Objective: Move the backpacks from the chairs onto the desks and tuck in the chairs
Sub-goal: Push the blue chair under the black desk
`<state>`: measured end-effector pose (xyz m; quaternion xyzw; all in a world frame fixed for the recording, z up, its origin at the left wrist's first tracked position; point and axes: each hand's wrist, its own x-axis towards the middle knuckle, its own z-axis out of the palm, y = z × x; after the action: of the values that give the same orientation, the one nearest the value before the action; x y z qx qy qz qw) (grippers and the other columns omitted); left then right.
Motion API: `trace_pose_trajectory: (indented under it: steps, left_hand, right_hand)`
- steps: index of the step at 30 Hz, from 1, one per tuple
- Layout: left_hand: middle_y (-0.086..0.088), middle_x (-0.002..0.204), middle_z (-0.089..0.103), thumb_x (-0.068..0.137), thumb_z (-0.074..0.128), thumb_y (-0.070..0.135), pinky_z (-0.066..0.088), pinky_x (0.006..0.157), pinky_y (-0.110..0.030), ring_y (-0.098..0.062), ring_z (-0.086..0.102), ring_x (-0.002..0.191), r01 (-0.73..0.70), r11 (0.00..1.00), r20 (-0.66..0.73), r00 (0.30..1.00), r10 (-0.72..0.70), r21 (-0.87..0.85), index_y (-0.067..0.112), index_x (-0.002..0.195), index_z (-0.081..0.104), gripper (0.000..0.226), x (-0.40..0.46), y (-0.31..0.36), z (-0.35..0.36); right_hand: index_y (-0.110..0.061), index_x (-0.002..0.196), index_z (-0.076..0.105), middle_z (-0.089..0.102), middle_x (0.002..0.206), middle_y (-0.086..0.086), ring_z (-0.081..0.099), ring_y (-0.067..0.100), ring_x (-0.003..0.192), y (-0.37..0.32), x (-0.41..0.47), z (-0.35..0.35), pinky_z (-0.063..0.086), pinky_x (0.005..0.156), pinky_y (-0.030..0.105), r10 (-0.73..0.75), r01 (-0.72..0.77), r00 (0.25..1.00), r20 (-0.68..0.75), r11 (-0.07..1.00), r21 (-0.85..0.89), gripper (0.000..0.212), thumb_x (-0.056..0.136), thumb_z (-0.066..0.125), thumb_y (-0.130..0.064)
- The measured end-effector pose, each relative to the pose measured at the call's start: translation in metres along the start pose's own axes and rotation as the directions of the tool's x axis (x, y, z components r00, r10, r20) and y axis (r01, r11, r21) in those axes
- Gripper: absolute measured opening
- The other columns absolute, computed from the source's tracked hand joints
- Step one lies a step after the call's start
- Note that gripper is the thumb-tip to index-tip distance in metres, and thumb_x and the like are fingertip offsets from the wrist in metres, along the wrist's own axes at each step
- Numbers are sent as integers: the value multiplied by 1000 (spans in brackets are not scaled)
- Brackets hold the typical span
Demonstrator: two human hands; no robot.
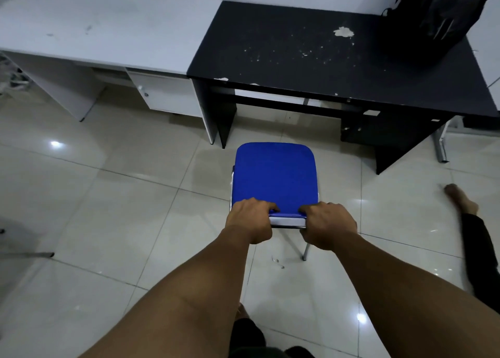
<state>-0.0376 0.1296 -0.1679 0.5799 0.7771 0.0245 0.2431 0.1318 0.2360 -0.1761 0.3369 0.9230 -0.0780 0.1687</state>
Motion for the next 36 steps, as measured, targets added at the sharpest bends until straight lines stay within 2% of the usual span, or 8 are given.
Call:
trace_pose_trajectory:
  steps: [11,19,21,26,30,36]
  left_hand:
    - [5,102,68,83,61,29,50,80,-32,-19,60,88,-35,999,-21,999,36,26,38,131,57,48,65,-19,-27]
    - [8,94,69,81,60,29,50,71,-29,-16,59,80,-31,998,-29,999,32,55,39,128,60,48,115,-27,-50]
    - [8,95,69,81,61,30,49,71,-28,-16,59,81,-24,998,-24,999,25,56,39,128,60,48,128,-28,-56]
    - [7,102,68,83,62,30,51,75,-29,-17,59,88,7,999,-2,1000,-7,45,39,130,57,48,165,-28,-75]
    - [5,103,67,84,63,29,53,78,-32,-18,59,90,18,998,22,1000,-20,68,40,133,55,51,192,-28,-88]
    - [6,100,67,84,61,28,47,71,-29,-17,57,87,5,994,24,1000,-8,107,42,137,51,56,231,-35,-104]
  right_hand:
    - [-33,107,57,67,89,-6,60,16,70,20,62,-26,54,68,30,-33,33,999,-14,999,-37,24,88,52,-47]
    - [-32,102,59,64,81,-9,60,16,65,41,109,-43,54,63,31,-40,37,996,-78,998,-43,25,86,52,-50]
    - [-32,103,58,63,80,-8,58,14,65,46,119,-48,49,60,28,-44,42,995,-86,999,-29,24,87,52,-50]
    - [-31,105,58,61,76,-9,57,13,63,63,154,-62,52,63,29,-25,27,995,-94,999,20,27,88,52,-51]
    - [-30,105,59,60,75,-9,56,13,61,76,178,-72,49,59,26,-38,41,992,-118,999,21,28,89,50,-51]
    - [-31,102,61,62,74,-8,56,14,60,90,211,-86,47,59,27,-20,22,992,-127,1000,14,25,89,51,-50]
